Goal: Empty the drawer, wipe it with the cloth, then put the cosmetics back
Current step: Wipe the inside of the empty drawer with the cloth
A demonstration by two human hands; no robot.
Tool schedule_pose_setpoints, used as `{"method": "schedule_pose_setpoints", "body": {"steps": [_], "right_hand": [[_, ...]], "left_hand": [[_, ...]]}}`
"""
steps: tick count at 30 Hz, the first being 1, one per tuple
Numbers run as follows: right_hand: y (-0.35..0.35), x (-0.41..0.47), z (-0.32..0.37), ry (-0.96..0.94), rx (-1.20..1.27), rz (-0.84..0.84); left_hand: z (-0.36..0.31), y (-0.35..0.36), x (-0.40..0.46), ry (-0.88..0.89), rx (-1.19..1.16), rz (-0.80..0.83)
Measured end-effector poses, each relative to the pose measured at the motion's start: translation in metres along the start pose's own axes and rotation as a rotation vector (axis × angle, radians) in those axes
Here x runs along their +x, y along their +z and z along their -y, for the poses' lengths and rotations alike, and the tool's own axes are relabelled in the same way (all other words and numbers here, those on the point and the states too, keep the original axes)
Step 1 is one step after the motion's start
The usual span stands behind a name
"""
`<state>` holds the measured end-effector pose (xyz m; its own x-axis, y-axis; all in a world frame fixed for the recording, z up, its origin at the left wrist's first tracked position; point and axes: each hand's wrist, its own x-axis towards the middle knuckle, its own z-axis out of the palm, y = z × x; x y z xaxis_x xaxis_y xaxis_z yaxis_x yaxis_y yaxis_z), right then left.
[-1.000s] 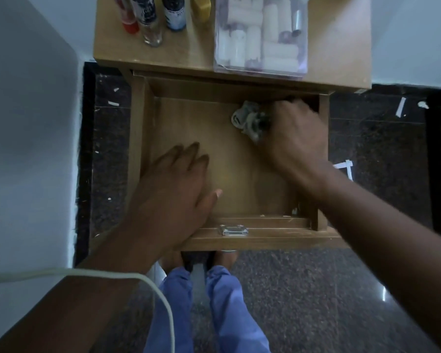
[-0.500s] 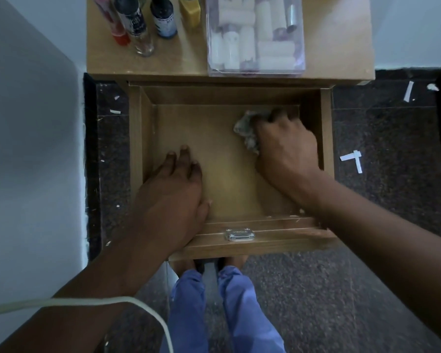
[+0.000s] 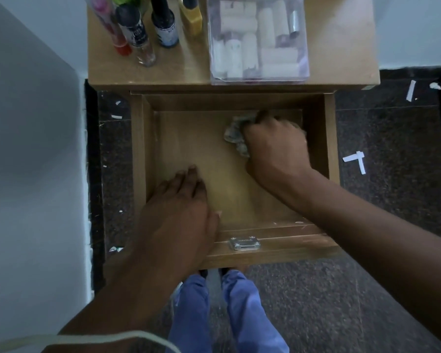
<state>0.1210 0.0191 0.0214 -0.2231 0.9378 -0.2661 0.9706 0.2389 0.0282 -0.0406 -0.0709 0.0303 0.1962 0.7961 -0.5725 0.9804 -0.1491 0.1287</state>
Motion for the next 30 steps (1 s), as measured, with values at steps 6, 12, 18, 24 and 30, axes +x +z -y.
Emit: {"method": "schedule_pose_setpoints", "body": {"steps": [6,12,18,24,30], "right_hand": [[0.002,0.036,0.071,-0.224,0.129,-0.141],[0.016,0.043,0.091,-0.417,0.068,-0.204],[0.019,0.036,0.064,-0.340,-0.048,-0.154],[0.005,0.023,0.004,-0.178,-0.119,0.015],[-0.001,0.014,-0.038,0.130,-0.157,0.157]], "left_hand": [[0.005,0.006,-0.020,-0.017,-0.106,0.047],[0.006,0.011,-0.020,0.008,-0.141,0.070],[0.006,0.009,-0.021,0.006,-0.098,0.097],[0.004,0.003,-0.018,0.017,-0.087,0.065],[0.004,0.007,-0.016,0.019,-0.099,0.040]]}}
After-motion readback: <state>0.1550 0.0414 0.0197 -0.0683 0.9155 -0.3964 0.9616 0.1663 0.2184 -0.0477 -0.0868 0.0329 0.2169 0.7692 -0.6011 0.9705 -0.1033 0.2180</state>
